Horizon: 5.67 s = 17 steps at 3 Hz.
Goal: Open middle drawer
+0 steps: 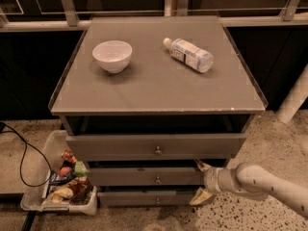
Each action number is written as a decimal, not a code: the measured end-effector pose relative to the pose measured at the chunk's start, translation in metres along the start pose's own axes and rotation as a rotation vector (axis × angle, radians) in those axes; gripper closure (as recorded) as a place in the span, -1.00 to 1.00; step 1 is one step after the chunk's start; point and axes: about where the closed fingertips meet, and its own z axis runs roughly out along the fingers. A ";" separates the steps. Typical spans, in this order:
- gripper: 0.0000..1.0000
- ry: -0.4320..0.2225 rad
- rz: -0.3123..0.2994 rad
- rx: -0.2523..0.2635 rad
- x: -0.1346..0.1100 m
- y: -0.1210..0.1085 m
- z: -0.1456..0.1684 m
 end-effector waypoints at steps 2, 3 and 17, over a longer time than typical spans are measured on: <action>-0.15 0.000 0.000 0.000 0.000 0.000 0.000; 0.31 0.000 0.000 0.000 0.000 0.000 0.000; -0.33 0.066 -0.153 -0.046 -0.059 0.057 -0.074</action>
Offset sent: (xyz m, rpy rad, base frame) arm 0.0000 0.0000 0.0000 0.0000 0.0000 0.0000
